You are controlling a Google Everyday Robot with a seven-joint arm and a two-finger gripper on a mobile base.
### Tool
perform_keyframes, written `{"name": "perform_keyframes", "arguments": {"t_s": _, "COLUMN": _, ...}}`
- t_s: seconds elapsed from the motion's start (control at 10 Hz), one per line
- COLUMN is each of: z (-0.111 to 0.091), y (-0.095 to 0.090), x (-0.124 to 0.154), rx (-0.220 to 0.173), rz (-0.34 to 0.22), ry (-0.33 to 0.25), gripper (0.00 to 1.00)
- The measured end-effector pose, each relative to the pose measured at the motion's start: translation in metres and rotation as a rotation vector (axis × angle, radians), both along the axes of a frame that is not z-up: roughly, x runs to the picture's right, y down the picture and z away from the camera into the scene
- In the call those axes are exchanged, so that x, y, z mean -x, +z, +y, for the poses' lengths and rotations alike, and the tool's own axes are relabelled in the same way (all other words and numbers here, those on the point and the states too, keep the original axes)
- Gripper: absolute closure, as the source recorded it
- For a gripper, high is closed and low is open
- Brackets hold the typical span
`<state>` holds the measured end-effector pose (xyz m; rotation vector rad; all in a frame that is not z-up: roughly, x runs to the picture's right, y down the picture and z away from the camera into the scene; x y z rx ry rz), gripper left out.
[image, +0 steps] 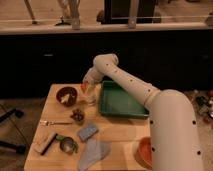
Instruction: Place apple in paper cup
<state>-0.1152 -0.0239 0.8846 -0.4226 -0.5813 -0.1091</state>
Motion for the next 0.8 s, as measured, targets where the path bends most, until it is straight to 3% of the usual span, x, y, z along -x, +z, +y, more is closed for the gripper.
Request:
{"name": "perform_keyframes", "arguments": {"t_s": 0.3, "z": -0.004, "y": -0.003, "x": -0.003, "rx": 0.031, "rz": -0.06, "ry": -0.043, "gripper": 1.0}}
{"name": "perform_keyframes", "arguments": {"t_s": 0.6, "z": -0.012, "y": -0.007, "x": -0.005, "rx": 0.054, "rz": -0.129, "ry": -0.128, "gripper": 1.0}}
{"name": "perform_keyframes", "arguments": {"t_s": 0.8, "z": -0.012, "y": -0.009, "x": -0.017, "rx": 0.074, "rz": -0.189, "ry": -0.239, "gripper": 1.0}}
